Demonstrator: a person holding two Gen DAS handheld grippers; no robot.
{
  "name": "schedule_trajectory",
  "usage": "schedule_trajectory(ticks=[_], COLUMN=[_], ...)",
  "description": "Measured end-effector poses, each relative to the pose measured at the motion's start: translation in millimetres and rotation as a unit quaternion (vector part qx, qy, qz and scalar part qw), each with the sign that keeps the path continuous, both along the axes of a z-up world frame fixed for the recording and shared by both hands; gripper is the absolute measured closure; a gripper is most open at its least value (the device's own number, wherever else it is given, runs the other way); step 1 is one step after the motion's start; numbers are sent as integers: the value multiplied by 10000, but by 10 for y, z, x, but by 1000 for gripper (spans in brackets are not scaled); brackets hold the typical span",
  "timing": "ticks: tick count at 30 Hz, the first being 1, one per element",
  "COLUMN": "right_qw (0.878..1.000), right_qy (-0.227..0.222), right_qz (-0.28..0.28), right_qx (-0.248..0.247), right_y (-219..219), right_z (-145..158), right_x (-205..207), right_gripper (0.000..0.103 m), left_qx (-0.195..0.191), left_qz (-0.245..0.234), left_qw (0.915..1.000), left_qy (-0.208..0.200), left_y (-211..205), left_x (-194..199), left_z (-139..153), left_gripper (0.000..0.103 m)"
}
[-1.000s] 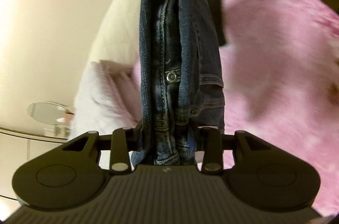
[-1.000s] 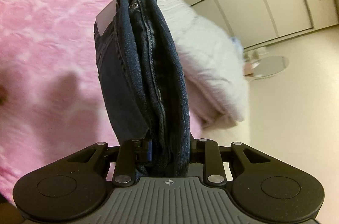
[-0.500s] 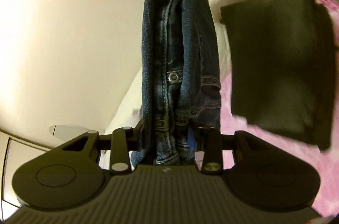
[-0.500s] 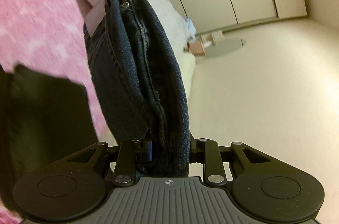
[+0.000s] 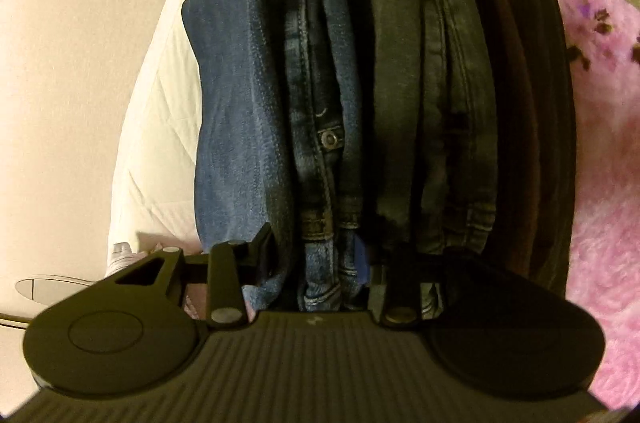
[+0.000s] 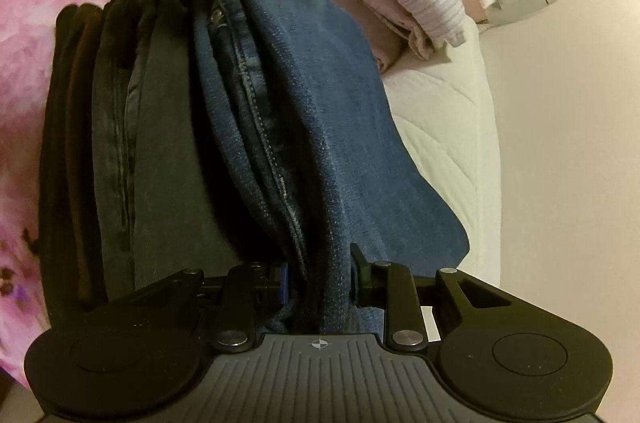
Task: Fold clothes
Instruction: 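Carry the jeans with both grippers and lower them onto the dark trouser stack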
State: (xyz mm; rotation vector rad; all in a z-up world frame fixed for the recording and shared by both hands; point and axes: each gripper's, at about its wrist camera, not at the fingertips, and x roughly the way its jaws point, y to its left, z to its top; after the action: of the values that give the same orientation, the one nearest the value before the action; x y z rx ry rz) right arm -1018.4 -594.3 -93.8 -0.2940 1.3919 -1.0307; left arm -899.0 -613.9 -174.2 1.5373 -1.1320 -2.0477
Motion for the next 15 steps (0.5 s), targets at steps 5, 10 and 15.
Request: schedule_trajectory(ticks=[5, 10, 15], right_qw=[10000, 9999, 9998], right_qy=[-4, 12, 26], right_qz=[22, 69, 87], right_qx=[70, 113, 158], right_y=[57, 49, -128], right_z=[16, -67, -136], right_x=[-21, -109, -91], right_gripper=[76, 76, 76], left_qx=[37, 46, 68], left_qz=[73, 108, 144], left_qw=[9999, 9999, 9999], left_qy=[-78, -70, -41], left_y=[-59, -59, -63], left_x=[-42, -49, -58], left_z=[35, 44, 55], left_gripper=[68, 68, 69])
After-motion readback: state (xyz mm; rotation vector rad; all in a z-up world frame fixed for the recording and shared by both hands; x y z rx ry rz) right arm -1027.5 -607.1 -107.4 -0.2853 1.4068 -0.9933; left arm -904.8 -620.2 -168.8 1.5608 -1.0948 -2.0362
